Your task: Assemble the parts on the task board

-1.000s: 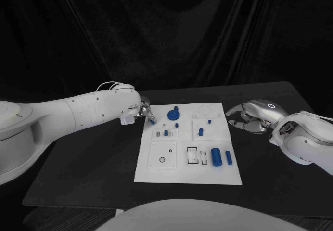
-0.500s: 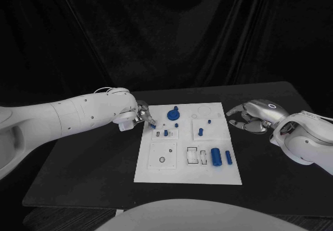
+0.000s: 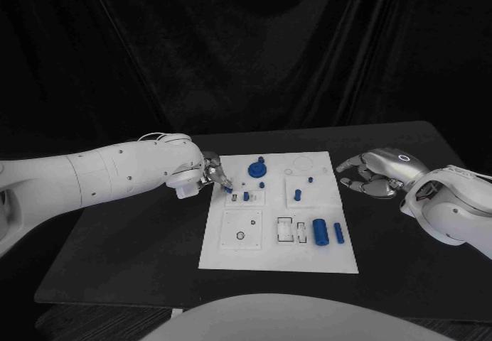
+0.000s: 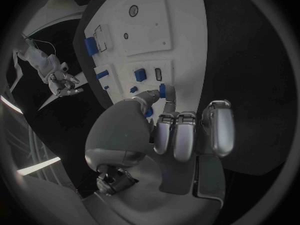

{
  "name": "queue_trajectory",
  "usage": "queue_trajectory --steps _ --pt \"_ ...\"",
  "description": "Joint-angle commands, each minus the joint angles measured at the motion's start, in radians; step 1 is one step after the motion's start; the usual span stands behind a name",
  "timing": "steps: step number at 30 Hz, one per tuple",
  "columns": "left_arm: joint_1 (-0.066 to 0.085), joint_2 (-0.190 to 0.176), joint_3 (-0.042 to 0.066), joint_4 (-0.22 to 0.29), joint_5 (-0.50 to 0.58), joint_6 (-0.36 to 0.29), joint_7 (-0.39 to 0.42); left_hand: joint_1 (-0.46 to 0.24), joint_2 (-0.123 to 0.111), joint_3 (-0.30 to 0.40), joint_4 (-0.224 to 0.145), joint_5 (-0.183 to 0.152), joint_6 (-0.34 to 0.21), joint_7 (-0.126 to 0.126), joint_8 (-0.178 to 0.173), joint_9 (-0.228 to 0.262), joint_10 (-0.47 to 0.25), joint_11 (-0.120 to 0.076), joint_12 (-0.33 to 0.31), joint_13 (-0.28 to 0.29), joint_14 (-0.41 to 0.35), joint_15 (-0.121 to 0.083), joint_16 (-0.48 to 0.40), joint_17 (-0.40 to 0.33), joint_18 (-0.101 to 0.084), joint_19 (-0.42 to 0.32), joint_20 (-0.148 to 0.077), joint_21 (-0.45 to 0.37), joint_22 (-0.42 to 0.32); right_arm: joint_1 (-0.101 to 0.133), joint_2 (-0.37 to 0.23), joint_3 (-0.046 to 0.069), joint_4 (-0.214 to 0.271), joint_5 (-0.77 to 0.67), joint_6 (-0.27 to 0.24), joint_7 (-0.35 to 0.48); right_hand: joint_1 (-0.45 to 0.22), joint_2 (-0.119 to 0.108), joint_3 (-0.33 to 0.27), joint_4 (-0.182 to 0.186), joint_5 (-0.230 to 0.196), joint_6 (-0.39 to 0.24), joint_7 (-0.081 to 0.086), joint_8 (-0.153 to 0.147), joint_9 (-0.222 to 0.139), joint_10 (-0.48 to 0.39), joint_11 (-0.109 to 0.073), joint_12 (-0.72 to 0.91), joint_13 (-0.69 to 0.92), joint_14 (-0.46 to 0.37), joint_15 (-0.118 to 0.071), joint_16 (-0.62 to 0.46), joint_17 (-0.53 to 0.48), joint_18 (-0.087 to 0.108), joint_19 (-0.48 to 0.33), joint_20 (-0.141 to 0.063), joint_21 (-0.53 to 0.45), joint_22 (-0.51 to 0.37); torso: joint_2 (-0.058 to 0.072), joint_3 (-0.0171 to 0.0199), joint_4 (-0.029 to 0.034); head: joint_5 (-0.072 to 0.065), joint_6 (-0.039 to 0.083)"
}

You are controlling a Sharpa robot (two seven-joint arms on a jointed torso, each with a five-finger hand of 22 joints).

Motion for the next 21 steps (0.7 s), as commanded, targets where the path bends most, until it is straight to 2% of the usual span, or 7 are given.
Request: queue_trajectory --steps 1,8,21 --pt "-0.002 -0.005 0.001 0.02 -0.015 -0.026 -0.006 -0.002 0.001 0.032 -0.026 0.002 0.007 0.003 -0.004 -0.002 0.103 -0.004 0.003 0.263 0.104 -0.006 0.003 0.263 0.001 0.001 -0.001 -0.004 0.166 -0.003 0.0 0.001 0.001 -0.002 -0.005 -0.016 0.006 0.001 0.004 0.001 0.007 0.005 -0.001 -0.006 -0.001 -0.001 0.007 -0.004 0.084 0.051 0.009 -0.007 0.021 0.007 -0.006 0.004 -0.004 0.171 0.001 -0.0003 -0.0005 0.001 0.0" --pt "-0.002 -0.011 0.0 0.041 -0.017 -0.018 -0.006 -0.004 0.001 0.034 -0.025 0.002 0.007 0.003 -0.005 -0.002 0.103 -0.004 0.003 0.263 0.104 -0.006 0.003 0.263 0.001 0.001 -0.001 -0.004 0.167 -0.006 0.001 0.001 0.0 -0.002 -0.006 -0.016 0.006 0.001 0.004 0.001 0.007 0.005 -0.001 -0.006 -0.001 -0.001 0.007 -0.004 0.084 0.051 0.009 -0.007 0.021 0.007 -0.006 0.004 -0.004 0.171 0.001 -0.0002 -0.0007 0.0 0.0" --pt "-0.006 -0.008 0.0 0.048 -0.018 -0.002 -0.003 -0.005 0.001 0.036 -0.026 0.002 0.007 0.003 -0.005 -0.003 0.103 -0.004 0.003 0.263 0.104 -0.006 0.003 0.263 0.001 -0.001 -0.001 -0.007 0.165 -0.011 0.002 0.001 -0.002 -0.002 -0.006 -0.015 0.006 0.001 0.004 0.001 0.007 0.005 -0.001 -0.006 -0.001 -0.001 0.007 -0.004 0.084 0.051 0.009 -0.007 0.021 0.007 -0.006 0.004 -0.004 0.171 0.001 -0.0001 -0.0009 0.001 0.0"
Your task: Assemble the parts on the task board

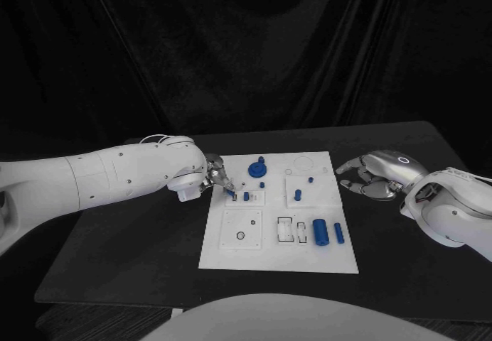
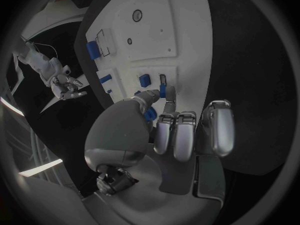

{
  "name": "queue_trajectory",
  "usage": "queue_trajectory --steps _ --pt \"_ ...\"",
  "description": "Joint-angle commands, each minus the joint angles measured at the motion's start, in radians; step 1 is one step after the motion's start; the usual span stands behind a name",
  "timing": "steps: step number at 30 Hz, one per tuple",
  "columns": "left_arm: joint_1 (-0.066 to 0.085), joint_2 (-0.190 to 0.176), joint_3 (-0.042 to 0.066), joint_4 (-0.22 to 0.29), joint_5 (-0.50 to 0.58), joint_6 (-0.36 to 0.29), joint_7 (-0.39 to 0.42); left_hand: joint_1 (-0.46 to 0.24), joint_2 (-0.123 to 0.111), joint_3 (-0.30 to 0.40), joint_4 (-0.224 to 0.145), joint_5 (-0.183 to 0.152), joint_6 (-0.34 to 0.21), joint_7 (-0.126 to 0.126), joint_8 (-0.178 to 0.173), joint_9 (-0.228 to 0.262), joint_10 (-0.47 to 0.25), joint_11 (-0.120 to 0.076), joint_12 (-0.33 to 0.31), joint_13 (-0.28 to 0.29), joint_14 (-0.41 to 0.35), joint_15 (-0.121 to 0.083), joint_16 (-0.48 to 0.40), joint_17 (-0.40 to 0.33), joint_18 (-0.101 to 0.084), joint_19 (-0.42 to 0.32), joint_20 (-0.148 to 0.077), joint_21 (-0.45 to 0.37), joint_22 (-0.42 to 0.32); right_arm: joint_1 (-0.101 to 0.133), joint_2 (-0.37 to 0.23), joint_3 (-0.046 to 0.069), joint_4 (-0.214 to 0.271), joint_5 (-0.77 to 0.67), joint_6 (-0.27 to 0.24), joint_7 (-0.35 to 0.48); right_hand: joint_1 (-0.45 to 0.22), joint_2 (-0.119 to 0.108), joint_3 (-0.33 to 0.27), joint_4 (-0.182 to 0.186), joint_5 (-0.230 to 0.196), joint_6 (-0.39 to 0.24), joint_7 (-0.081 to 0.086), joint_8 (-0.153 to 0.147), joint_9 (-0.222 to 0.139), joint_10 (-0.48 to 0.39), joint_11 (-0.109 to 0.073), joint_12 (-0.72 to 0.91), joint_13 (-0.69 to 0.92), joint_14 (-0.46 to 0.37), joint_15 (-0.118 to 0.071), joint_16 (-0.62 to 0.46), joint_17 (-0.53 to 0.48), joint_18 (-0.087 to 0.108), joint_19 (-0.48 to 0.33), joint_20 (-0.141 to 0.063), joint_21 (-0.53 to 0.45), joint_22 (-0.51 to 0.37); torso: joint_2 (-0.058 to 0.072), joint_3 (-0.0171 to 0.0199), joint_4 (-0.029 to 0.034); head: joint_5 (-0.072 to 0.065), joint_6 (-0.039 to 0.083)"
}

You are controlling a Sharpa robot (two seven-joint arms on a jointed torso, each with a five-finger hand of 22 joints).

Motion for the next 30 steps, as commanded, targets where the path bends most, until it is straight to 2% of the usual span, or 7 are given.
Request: queue_trajectory --steps 1,20,30 --pt "-0.004 0.001 0.0 0.005 -0.004 0.01 0.006 0.0 0.007 0.016 -0.011 0.002 0.002 -0.003 -0.006 -0.002 0.103 -0.004 0.003 0.263 0.104 -0.006 0.003 0.263 0.001 0.0 -0.001 -0.006 0.166 -0.003 0.001 0.001 0.0 -0.002 -0.005 -0.015 0.006 0.001 0.004 0.001 0.003 0.005 -0.001 -0.006 -0.001 -0.001 0.007 -0.004 0.084 0.051 0.009 -0.007 0.021 0.007 -0.006 0.004 -0.004 0.171 0.0 0.0003 -0.0005 0.0 0.0" --pt "-0.028 0.003 0.0 0.005 -0.004 0.006 0.01 0.0 0.007 0.019 -0.012 0.002 0.002 -0.003 -0.007 -0.002 0.103 -0.004 0.003 0.263 0.104 -0.006 0.003 0.263 0.002 -0.001 -0.001 -0.007 0.165 -0.004 0.001 0.001 -0.001 -0.002 -0.005 -0.015 0.004 -0.001 0.007 -0.001 0.003 0.005 -0.001 -0.006 -0.002 -0.001 0.007 -0.005 0.084 0.051 0.009 -0.007 0.02 0.007 -0.006 0.004 -0.005 0.171 0.0 0.0 0.0003 0.001 0.0" --pt "-0.034 0.007 0.0 -0.001 -0.004 -0.005 0.019 -0.001 0.008 0.023 -0.012 0.003 0.001 -0.002 -0.007 -0.003 0.103 -0.004 0.003 0.263 0.104 -0.006 0.003 0.263 0.002 -0.001 -0.001 -0.008 0.165 -0.006 0.001 0.001 -0.001 -0.002 -0.006 -0.014 0.004 -0.001 0.007 -0.001 0.003 0.005 -0.001 -0.006 -0.002 -0.001 0.007 -0.005 0.084 0.051 0.009 -0.007 0.02 0.007 -0.006 0.004 -0.005 0.171 0.001 -0.0001 -0.0001 0.001 0.0"
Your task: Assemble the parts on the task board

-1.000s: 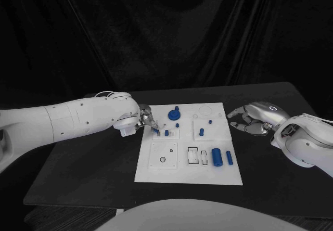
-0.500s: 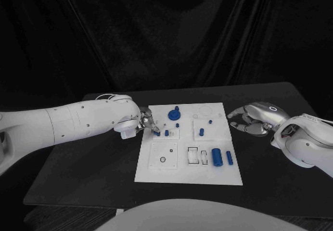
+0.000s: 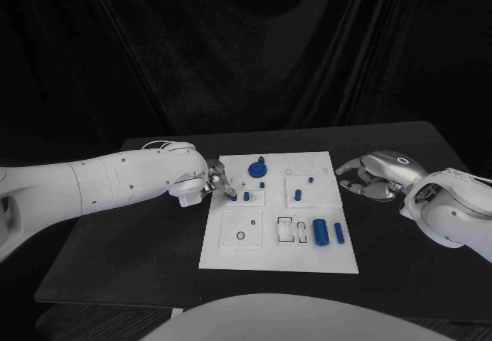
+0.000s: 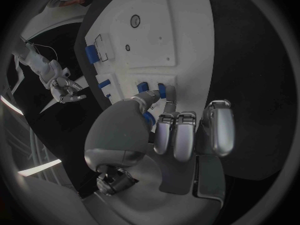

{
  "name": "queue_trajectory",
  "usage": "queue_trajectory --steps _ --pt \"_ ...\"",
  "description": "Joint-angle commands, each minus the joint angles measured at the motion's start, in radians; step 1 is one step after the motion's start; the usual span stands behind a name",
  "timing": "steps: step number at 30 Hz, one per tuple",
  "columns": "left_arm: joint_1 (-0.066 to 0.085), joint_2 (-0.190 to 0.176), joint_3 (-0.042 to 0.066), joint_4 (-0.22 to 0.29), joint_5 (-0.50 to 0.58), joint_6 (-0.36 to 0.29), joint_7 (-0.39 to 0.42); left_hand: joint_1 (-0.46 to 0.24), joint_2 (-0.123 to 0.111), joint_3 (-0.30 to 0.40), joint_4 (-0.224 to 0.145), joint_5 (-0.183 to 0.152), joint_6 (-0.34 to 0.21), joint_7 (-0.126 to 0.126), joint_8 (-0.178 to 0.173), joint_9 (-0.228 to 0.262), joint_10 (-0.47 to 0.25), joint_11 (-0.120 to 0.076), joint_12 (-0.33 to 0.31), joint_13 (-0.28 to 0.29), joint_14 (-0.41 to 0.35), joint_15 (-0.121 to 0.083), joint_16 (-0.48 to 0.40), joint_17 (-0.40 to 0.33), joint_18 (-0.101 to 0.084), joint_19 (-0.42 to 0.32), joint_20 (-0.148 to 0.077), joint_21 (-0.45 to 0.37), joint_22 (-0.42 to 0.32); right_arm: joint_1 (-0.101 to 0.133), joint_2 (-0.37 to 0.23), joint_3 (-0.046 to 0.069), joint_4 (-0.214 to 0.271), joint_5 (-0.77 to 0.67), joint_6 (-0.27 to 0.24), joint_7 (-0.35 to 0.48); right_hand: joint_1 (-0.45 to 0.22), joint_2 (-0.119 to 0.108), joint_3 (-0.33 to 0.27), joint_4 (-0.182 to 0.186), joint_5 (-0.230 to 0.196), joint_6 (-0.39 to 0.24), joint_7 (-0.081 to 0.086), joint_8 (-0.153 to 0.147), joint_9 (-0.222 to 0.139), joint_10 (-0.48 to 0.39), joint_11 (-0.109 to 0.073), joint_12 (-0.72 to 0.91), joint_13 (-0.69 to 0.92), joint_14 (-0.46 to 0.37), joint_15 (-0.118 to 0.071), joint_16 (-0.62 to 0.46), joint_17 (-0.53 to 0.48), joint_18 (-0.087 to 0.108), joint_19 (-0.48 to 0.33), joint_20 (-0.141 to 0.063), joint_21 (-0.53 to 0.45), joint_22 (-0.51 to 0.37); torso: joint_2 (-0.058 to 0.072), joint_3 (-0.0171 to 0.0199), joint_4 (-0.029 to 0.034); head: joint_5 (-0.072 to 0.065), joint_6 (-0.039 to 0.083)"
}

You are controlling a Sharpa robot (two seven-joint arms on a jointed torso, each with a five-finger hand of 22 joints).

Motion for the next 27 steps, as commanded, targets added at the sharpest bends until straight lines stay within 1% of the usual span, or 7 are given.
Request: queue_trajectory --steps 1,3,4,6,10,15,27 --pt "-0.008 0.004 -0.002 -0.001 -0.002 -0.002 0.015 0.001 0.011 0.013 -0.008 0.003 0.0 -0.011 -0.003 -0.001 0.103 -0.004 0.003 0.263 0.104 -0.006 0.003 0.263 0.002 -0.001 -0.001 -0.004 0.166 -0.003 0.0 0.001 0.0 -0.002 -0.006 -0.014 0.004 -0.001 0.007 -0.001 0.003 0.005 -0.001 -0.006 -0.001 -0.001 0.007 -0.005 0.084 0.051 0.009 -0.003 0.02 0.007 -0.006 0.004 -0.005 0.171 0.001 -0.0001 -0.0004 0.0 0.0" --pt "-0.008 0.005 -0.002 -0.002 -0.002 -0.003 0.016 -0.005 0.011 0.015 -0.006 -0.009 -0.001 -0.009 -0.005 -0.002 0.103 -0.003 0.003 0.263 0.104 -0.006 0.003 0.263 0.002 -0.002 -0.001 -0.005 0.166 -0.004 0.0 0.001 -0.001 -0.002 -0.006 -0.013 0.004 -0.001 0.007 -0.001 0.003 0.005 -0.001 -0.006 -0.001 -0.001 0.007 -0.005 0.084 0.051 0.009 -0.003 0.02 0.007 -0.006 0.004 -0.005 0.171 0.0 -0.0002 -0.0006 0.0 0.0" --pt "-0.009 0.005 -0.002 -0.002 -0.002 -0.002 0.016 -0.019 0.011 0.014 -0.001 -0.06 0.0 -0.011 -0.008 -0.005 0.103 -0.003 0.003 0.263 0.104 -0.005 0.003 0.263 0.001 -0.002 0.001 -0.006 0.166 -0.004 0.0 0.001 -0.001 -0.002 -0.006 -0.013 0.004 -0.001 0.007 -0.001 0.003 0.005 -0.001 -0.006 -0.001 -0.001 0.007 -0.005 0.084 0.051 0.009 -0.003 0.02 0.007 -0.006 0.004 -0.005 0.171 0.0 -0.0002 -0.0004 0.0 0.0" --pt "-0.009 0.005 -0.002 -0.002 -0.002 -0.001 0.017 -0.032 0.011 0.007 0.006 -0.082 0.002 -0.009 -0.009 -0.008 0.103 -0.002 0.003 0.263 0.104 -0.004 0.003 0.263 0.002 -0.002 0.001 -0.008 0.166 -0.005 0.0 0.001 -0.001 -0.002 -0.006 -0.013 0.004 -0.001 0.007 -0.001 0.003 0.005 -0.001 -0.006 -0.001 -0.001 0.007 -0.005 0.084 0.051 0.009 -0.003 0.02 0.007 -0.006 0.004 -0.005 0.171 0.0 -0.0002 -0.0002 0.001 0.0" --pt "-0.01 0.005 -0.002 -0.003 -0.002 0.005 0.016 -0.096 0.011 -0.057 0.058 -0.244 0.001 -0.002 -0.027 -0.027 0.103 0.005 0.003 0.263 0.104 0.001 0.003 0.263 0.003 -0.005 0.005 -0.015 0.168 -0.006 0.0 0.001 -0.002 -0.002 -0.006 -0.013 0.004 -0.001 0.007 -0.001 0.003 0.005 -0.001 -0.006 -0.001 -0.001 0.007 -0.005 0.084 0.051 0.009 -0.003 0.02 0.007 -0.006 0.004 -0.005 0.171 0.0 0.0001 -0.0001 0.001 0.0" --pt "-0.011 0.006 -0.002 -0.005 -0.002 0.011 0.016 -0.161 0.002 -0.151 0.116 -0.347 0.007 0.009 -0.049 -0.05 0.103 0.014 0.003 0.263 0.104 0.01 0.003 0.263 0.003 -0.004 0.012 -0.019 0.171 -0.008 0.0 0.001 -0.003 -0.002 -0.006 -0.013 0.004 -0.001 0.007 -0.001 0.003 0.005 -0.001 -0.006 -0.001 -0.001 0.007 -0.005 0.084 0.051 0.009 -0.003 0.02 0.007 -0.006 0.004 -0.005 0.171 0.0 -0.0001 0.0 0.001 0.0" --pt "-0.011 0.005 -0.002 -0.008 -0.002 0.015 0.022 -0.209 -0.002 -0.242 0.168 -0.371 0.025 0.008 -0.049 -0.053 0.103 0.015 0.003 0.263 0.104 0.011 0.003 0.263 0.004 -0.003 0.015 -0.023 0.175 -0.011 -0.001 0.001 -0.003 -0.002 -0.006 -0.013 0.004 -0.001 0.007 -0.001 0.003 0.005 -0.001 -0.006 -0.001 -0.001 0.007 -0.005 0.084 0.051 0.009 -0.003 0.02 0.007 -0.006 0.004 -0.005 0.171 0.0 -0.0001 -0.0003 -0.001 0.0"
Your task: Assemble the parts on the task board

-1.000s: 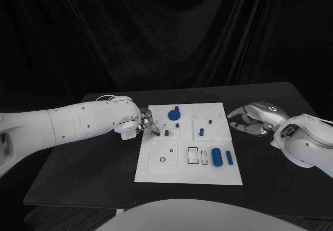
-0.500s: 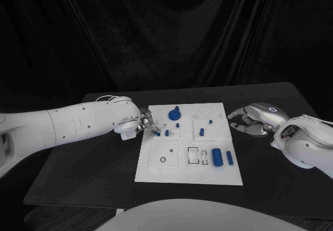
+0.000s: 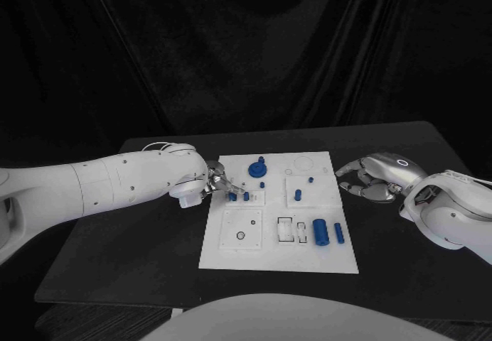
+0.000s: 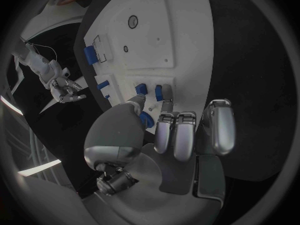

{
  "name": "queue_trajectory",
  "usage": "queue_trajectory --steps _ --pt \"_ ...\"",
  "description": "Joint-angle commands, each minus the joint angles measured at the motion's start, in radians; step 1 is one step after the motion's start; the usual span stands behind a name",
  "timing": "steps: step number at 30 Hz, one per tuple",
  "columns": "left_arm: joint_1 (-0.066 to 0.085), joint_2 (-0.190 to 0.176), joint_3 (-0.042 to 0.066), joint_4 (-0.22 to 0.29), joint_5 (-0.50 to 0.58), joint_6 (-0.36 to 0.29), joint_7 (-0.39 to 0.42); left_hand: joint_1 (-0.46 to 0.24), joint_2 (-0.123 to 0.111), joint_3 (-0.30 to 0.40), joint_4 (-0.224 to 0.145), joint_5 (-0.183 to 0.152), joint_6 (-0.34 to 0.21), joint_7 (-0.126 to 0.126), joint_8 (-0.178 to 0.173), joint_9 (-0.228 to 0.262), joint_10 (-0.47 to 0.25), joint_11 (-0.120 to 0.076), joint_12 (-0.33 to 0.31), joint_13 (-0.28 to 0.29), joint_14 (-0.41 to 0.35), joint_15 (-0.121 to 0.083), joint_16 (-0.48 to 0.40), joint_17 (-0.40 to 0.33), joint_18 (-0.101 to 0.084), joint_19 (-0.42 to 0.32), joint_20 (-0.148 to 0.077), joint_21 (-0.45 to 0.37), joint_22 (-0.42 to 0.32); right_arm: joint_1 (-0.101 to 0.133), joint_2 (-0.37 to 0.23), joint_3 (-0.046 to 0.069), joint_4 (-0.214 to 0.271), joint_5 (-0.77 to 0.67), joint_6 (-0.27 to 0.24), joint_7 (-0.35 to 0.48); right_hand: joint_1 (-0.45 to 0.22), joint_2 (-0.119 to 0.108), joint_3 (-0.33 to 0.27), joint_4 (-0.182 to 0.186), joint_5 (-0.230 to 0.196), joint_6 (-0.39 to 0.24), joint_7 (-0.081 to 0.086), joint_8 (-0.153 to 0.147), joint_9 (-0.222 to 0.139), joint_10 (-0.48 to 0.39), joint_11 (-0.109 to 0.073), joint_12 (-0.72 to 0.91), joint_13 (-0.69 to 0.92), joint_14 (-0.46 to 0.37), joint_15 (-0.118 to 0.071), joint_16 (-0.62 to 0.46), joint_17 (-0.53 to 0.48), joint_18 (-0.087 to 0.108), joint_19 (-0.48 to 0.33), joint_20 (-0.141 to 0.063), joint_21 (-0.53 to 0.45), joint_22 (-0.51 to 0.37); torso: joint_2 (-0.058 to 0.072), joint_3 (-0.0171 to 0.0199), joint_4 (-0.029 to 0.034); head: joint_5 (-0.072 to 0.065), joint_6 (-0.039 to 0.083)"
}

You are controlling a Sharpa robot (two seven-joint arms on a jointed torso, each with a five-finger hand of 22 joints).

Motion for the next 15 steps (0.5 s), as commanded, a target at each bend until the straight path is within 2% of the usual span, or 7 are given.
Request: queue_trajectory --steps 1,10,15 --pt "-0.004 0.001 -0.001 0.0 0.001 0.013 0.018 -0.008 0.002 -0.011 0.001 -0.005 0.012 0.0 0.003 0.005 0.106 0.004 0.003 0.263 0.104 0.003 0.003 0.263 0.004 0.0 0.004 -0.005 0.174 -0.003 -0.001 0.001 0.0 -0.002 -0.006 -0.013 0.004 -0.001 0.007 -0.001 0.003 0.005 -0.001 -0.006 -0.001 -0.001 0.007 -0.005 0.084 0.051 0.009 -0.004 0.02 0.007 -0.006 0.004 -0.005 0.17 0.0 0.0001 -0.0003 -0.001 0.0" --pt "-0.004 0.002 -0.001 -0.002 0.001 0.008 0.02 0.004 0.019 -0.027 0.006 -0.002 0.017 -0.005 0.028 0.028 0.106 0.0 0.003 0.263 0.104 0.001 0.003 0.263 0.004 0.001 0.002 -0.006 0.177 -0.004 -0.001 0.001 0.0 -0.002 -0.003 -0.015 0.0 -0.004 0.011 -0.002 0.003 0.006 0.0 -0.007 -0.003 -0.002 0.008 -0.005 0.083 0.05 0.009 -0.005 0.018 0.008 -0.007 0.004 -0.007 0.17 0.0 0.0001 -0.0001 0.0 0.0" --pt "-0.004 0.001 -0.001 0.0 0.001 -0.007 0.039 0.006 0.047 -0.063 0.034 0.003 0.01 -0.013 0.085 0.09 0.106 -0.006 0.003 0.263 0.104 -0.004 0.003 0.263 0.004 0.002 -0.003 -0.009 0.181 -0.005 0.0 0.001 -0.001 -0.002 -0.003 -0.014 0.0 -0.004 0.011 -0.002 0.003 0.006 0.0 -0.007 -0.003 -0.002 0.008 -0.005 0.083 0.05 0.009 -0.005 0.018 0.008 -0.007 0.004 -0.007 0.17 0.0 0.0001 0.0 0.0 0.0"
